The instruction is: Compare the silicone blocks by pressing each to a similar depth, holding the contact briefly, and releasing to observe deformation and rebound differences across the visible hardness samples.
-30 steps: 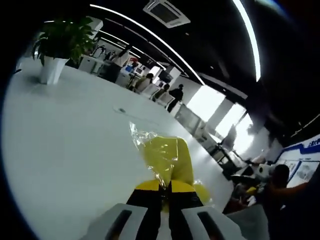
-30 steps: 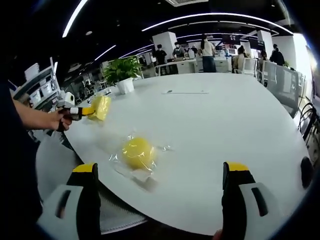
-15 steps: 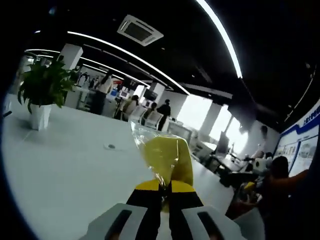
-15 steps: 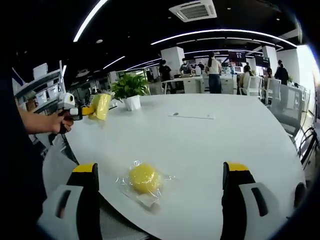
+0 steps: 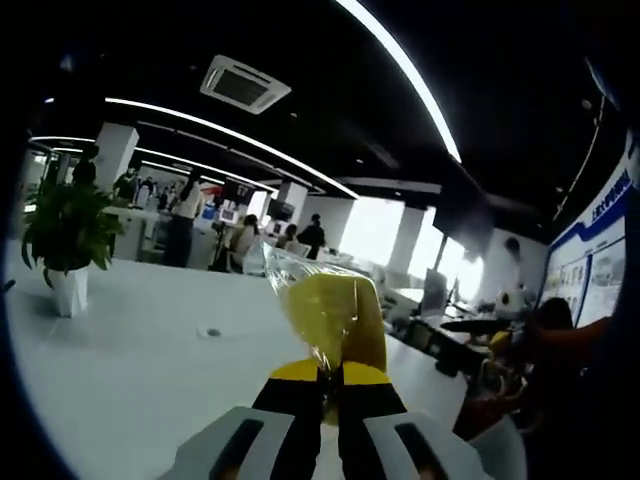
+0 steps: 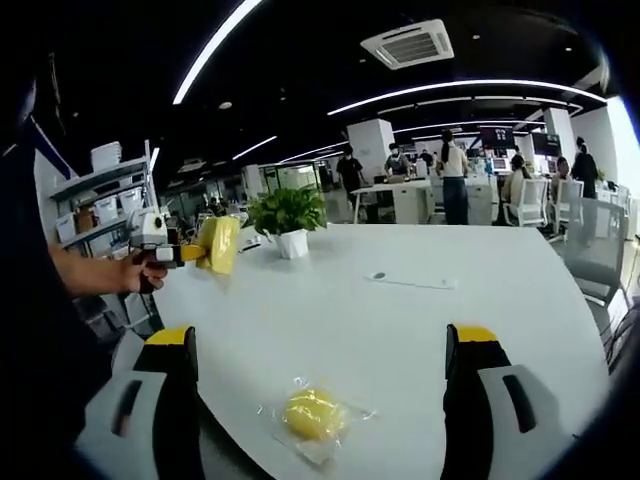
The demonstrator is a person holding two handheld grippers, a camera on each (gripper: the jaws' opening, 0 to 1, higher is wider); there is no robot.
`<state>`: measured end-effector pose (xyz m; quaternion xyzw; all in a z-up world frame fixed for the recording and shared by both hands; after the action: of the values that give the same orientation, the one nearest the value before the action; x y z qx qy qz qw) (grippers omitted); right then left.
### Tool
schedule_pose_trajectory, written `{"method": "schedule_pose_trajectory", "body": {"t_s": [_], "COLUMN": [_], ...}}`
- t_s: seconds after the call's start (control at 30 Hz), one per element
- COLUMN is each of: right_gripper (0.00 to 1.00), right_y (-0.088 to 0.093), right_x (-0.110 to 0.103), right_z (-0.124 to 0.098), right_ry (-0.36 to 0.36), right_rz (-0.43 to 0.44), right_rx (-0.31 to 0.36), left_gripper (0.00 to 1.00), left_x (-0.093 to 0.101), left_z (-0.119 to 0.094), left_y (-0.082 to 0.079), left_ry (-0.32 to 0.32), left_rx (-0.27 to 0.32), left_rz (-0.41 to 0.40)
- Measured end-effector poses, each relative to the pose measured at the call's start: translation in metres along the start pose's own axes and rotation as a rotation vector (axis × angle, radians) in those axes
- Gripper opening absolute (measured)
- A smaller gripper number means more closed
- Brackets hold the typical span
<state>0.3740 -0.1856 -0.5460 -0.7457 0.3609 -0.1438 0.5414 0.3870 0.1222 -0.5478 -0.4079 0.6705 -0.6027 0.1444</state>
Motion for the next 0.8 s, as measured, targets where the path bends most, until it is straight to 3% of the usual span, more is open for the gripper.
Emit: {"method": "schedule_pose_trajectory", "body": {"t_s": [0.37, 0.8], "right_gripper": [0.97, 0.97], "right_y": [-0.018, -0.054], "right_x": [0.010, -0.009], "right_z": [0.005, 0.013], "right_ry": [0.002, -0.053], "right_rz": [0.020, -0.024], "right_rx": [0.011, 0.039], "left_gripper": [0.02, 0.02], "left_x": [0.009, 0.031], "left_z": [-0.001, 0.004], "left_y": [-0.004, -0.026], "left_ry": [0.004, 0.042], "left_rx": [0.005, 0.030], "left_rz": [0.004, 0.039]}}
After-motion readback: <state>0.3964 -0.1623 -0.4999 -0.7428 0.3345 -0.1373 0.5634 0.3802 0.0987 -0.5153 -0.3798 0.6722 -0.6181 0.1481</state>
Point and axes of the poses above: the point that each gripper's makers call its tool centre point, and the gripper's own axes: z roughly forward along the fingers, x roughly to its right, y roughly out of its underside, the point moved 2 cm from there along -z, roughly backward along the fingers, and after that the axes turned 9 degrees about -x, right-handed, at the moved point
